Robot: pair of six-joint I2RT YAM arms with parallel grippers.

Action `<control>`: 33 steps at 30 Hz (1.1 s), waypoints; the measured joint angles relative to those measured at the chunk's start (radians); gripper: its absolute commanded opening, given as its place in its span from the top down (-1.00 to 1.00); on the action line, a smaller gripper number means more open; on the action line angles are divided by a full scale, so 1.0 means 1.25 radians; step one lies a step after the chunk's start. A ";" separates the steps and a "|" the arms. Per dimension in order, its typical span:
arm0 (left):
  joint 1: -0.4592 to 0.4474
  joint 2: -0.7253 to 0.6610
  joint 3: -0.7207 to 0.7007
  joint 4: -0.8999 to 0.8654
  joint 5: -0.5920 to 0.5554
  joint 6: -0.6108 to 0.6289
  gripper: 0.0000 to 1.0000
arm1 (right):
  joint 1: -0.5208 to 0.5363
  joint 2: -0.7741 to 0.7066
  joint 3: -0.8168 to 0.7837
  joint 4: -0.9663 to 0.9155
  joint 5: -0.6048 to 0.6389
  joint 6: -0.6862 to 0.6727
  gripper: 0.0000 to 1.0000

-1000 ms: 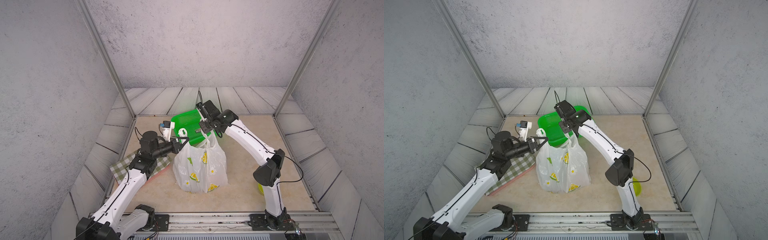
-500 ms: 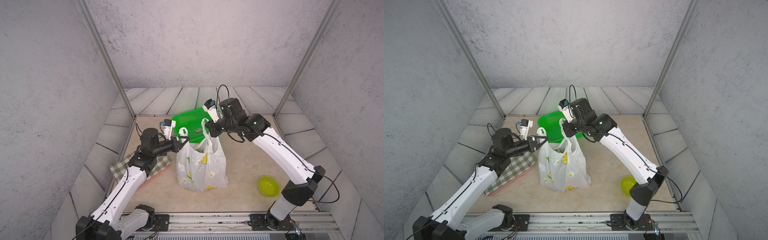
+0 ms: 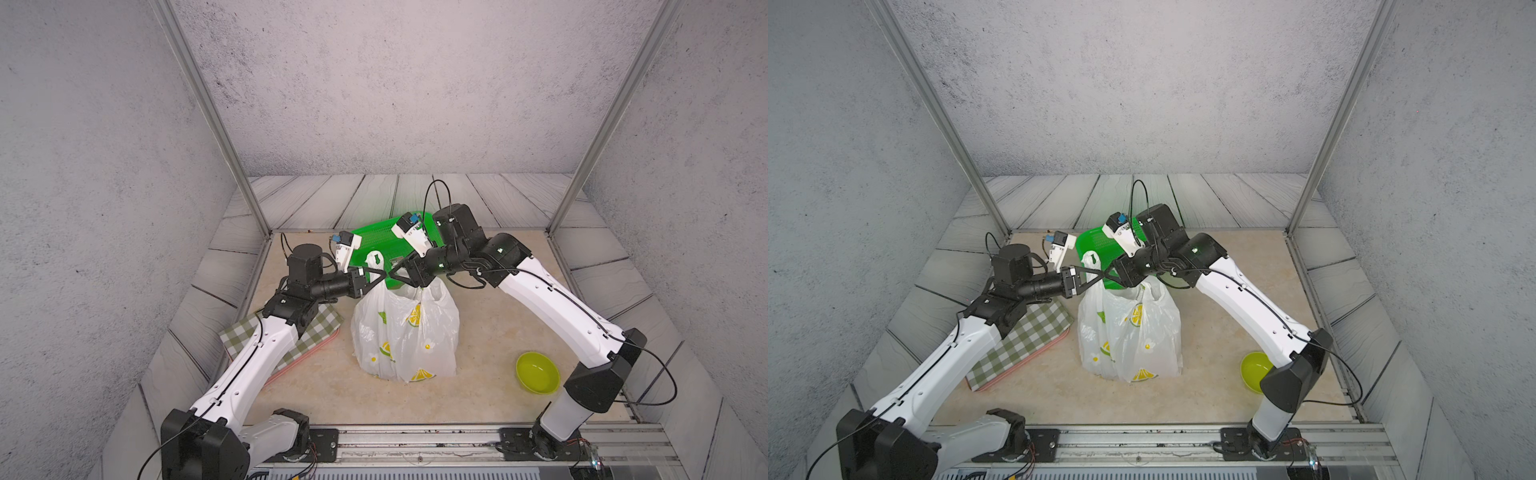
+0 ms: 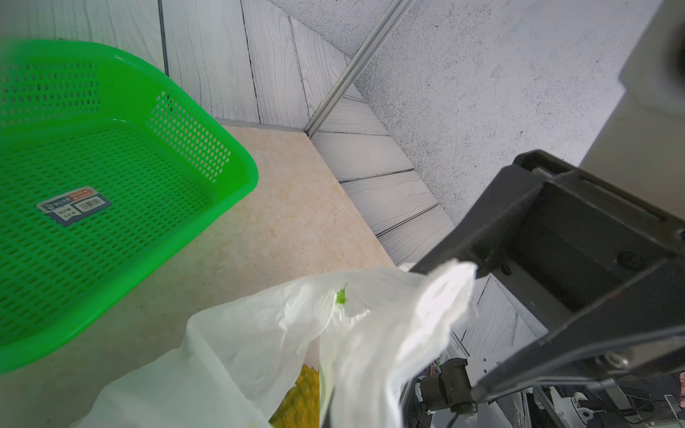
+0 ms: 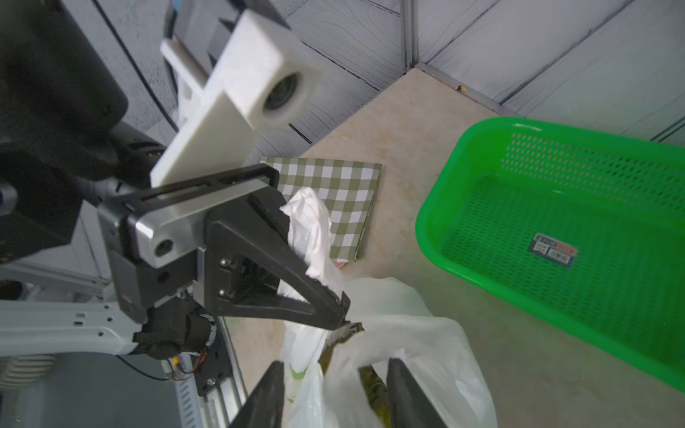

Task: Place the pineapple into a plastic bag & tie a knot
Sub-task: Cross the plastic bag at the center of the board.

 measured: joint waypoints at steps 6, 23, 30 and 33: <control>-0.009 0.006 0.000 -0.001 0.009 -0.002 1.00 | 0.000 0.027 0.039 -0.011 0.019 -0.006 -0.38; -0.009 -0.068 -0.071 0.009 -0.136 -0.021 1.00 | 0.018 0.099 0.096 0.007 0.332 -0.028 -0.70; -0.009 -0.074 -0.104 0.047 -0.182 -0.053 1.00 | 0.084 0.188 0.203 0.007 0.497 -0.064 -0.83; -0.009 -0.088 -0.117 0.056 -0.203 -0.067 1.00 | 0.107 0.242 0.262 0.001 0.580 -0.074 -0.89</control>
